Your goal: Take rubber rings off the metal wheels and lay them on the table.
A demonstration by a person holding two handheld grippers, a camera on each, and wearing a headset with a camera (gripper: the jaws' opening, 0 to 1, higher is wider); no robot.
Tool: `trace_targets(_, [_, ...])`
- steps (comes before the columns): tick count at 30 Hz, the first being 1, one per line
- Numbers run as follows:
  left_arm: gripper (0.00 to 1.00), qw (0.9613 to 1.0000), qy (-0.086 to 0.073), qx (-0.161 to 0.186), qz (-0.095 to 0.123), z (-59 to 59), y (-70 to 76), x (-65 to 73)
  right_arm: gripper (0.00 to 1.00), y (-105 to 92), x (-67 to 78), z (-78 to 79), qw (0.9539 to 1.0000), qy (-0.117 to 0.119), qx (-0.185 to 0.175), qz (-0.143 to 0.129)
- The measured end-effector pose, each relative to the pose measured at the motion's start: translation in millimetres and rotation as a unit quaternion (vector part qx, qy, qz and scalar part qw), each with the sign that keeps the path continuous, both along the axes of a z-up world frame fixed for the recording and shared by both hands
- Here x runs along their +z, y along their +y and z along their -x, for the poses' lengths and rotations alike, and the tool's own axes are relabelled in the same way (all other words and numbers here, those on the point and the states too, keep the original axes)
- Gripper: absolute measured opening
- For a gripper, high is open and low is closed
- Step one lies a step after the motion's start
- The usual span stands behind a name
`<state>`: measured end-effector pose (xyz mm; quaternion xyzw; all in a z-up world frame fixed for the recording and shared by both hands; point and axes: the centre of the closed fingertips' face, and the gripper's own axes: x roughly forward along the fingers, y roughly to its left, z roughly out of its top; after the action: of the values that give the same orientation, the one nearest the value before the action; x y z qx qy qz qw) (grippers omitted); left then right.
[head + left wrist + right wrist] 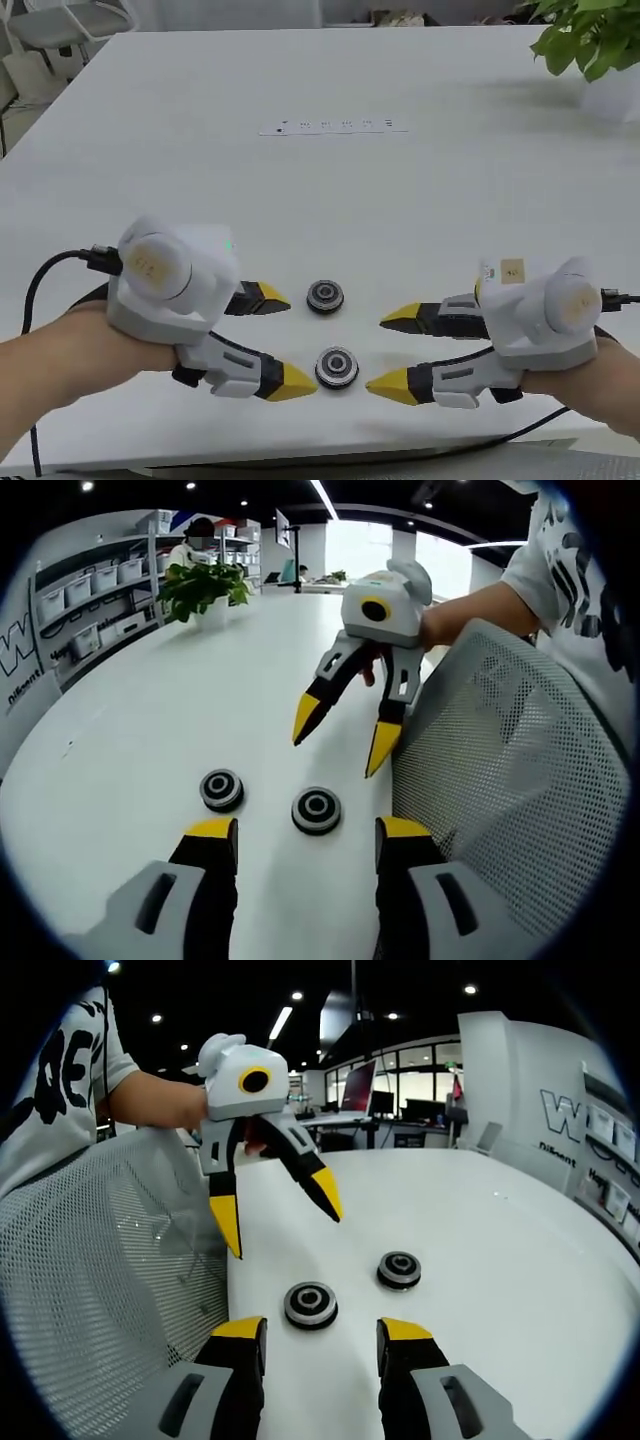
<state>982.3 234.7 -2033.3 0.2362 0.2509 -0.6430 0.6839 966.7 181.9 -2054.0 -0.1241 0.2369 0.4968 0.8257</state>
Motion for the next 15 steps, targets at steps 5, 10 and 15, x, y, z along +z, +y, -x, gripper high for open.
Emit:
trace_targets(5, [0.48, 1.0, 0.003, -0.007, -0.002, 0.4, -4.8, -3.8, 0.42, 0.0, -2.3, 1.1, 1.0, 0.004, -0.001, 0.0])
trace_targets(10, [0.45, 0.9999, 0.009, -0.012, -0.005, 2.3, -9.3, -8.6, 0.42, 0.1, -3.3, 1.6, 1.0, 0.005, -0.001, -0.001])
trace_targets(15, [0.42, 0.9997, 0.013, -0.02, -0.007, 5.3, -12.8, -11.7, 0.42, -0.5, -5.5, 2.0, 1.0, 0.007, -0.003, -0.002])
